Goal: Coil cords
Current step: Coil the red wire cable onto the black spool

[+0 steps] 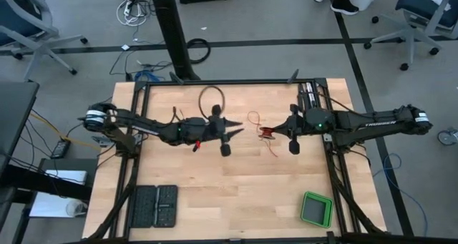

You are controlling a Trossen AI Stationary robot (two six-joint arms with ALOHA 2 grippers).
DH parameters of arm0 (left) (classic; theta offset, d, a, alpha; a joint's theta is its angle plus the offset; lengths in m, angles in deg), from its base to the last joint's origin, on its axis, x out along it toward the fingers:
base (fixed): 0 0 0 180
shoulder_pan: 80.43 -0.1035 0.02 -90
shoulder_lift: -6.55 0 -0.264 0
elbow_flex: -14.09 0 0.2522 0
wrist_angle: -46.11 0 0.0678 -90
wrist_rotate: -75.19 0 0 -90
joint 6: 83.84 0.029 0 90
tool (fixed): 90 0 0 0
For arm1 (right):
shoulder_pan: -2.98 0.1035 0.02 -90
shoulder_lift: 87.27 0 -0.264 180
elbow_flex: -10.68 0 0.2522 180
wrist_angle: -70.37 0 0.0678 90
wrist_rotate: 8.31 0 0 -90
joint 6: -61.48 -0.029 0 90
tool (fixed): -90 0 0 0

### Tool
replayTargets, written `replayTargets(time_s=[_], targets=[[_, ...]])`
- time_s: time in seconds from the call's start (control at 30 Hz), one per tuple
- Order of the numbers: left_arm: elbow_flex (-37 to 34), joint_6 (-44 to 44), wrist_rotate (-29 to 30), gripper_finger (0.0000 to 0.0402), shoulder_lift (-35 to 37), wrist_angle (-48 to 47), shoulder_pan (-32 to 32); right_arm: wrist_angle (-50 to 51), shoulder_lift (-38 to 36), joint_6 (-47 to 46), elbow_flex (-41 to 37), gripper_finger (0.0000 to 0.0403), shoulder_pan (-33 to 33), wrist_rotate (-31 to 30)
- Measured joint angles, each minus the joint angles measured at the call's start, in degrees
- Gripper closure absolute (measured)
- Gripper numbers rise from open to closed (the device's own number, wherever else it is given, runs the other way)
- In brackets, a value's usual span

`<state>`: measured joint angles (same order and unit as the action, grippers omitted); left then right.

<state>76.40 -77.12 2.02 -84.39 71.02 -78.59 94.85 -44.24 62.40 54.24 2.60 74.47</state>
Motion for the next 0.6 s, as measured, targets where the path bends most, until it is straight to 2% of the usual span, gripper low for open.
replayTargets(time_s=[0.1,0.3,0.47,0.6], targets=[[-4.52,-4.14,-1.34,0.0278,-0.39,3.48,-1.42,-3.92,1.23,-0.27,-0.01,0.0403,0.00,0.01],[-3.67,-7.11,-3.26,0.0230,-1.54,3.44,-2.22,-14.88,4.64,2.97,0.00,0.0403,-0.64,0.54],[-1.93,-7.98,-7.32,0.0223,-1.69,3.28,-2.22,-23.96,7.14,4.95,0.00,0.0403,-2.66,1.61],[-1.41,-8.50,-7.81,0.0224,-1.68,1.99,-2.22,-28.37,8.31,5.27,-0.02,0.0403,-4.09,3.84]])
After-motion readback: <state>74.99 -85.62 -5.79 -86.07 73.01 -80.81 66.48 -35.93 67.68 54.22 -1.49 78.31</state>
